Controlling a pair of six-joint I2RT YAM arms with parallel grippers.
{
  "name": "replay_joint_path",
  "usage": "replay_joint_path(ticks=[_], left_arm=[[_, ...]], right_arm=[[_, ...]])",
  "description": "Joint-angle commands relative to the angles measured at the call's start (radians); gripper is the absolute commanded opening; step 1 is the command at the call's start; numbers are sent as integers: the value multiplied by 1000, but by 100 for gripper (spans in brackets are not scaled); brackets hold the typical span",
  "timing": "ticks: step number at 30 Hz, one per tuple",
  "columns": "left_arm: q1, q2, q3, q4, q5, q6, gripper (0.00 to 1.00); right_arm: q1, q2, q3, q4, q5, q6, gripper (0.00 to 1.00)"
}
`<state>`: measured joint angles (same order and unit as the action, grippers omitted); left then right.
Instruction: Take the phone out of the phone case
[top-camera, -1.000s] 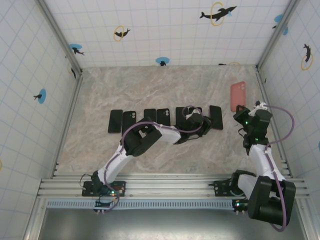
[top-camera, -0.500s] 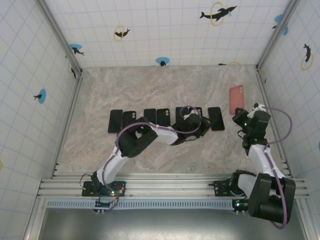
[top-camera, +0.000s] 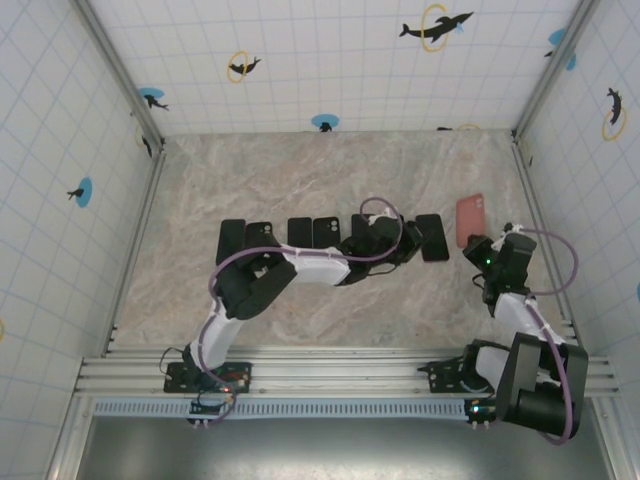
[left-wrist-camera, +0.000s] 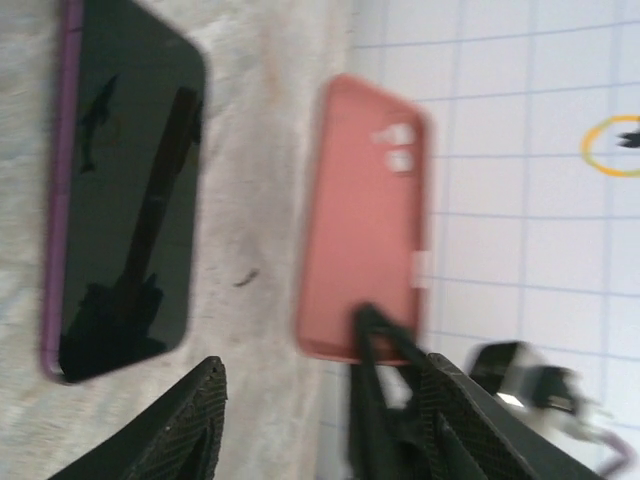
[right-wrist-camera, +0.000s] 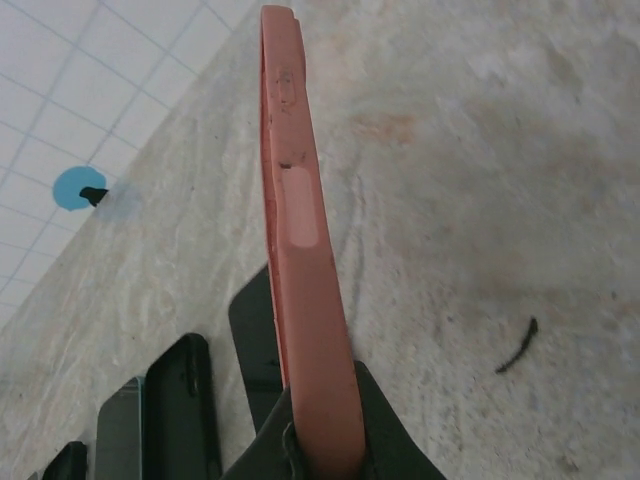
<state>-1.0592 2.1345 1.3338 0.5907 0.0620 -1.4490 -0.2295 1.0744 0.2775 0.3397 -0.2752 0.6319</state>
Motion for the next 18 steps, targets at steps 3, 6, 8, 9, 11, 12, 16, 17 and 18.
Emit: replay_joint_path(ticks=[3, 6, 8, 9, 11, 12, 16, 17, 18], left_arm=[[27, -111, -37, -20, 0, 116, 60], [43, -146, -70, -6, 10, 127, 62], [51, -159, -84, -3, 14, 132, 62], [55, -162, -88, 1, 18, 131, 62], [60, -160, -91, 11, 35, 129, 63], [62, -158, -91, 15, 40, 128, 63], [68, -154, -95, 23, 53, 123, 63], [70, -155, -97, 26, 56, 122, 63], [71, -155, -99, 26, 58, 123, 63]], right_arm=[[-21, 39, -34, 82, -57, 37, 0], [-34, 67, -41, 92, -93, 39, 0], [-36, 82, -41, 94, -101, 34, 0], [-36, 91, -41, 96, -101, 32, 0], [-39, 113, -38, 102, -142, 31, 0], [-41, 124, -36, 102, -156, 30, 0], [-49, 145, -30, 92, -158, 4, 0], [-52, 153, -25, 84, -157, -6, 0], [-55, 161, -20, 77, -164, -13, 0]])
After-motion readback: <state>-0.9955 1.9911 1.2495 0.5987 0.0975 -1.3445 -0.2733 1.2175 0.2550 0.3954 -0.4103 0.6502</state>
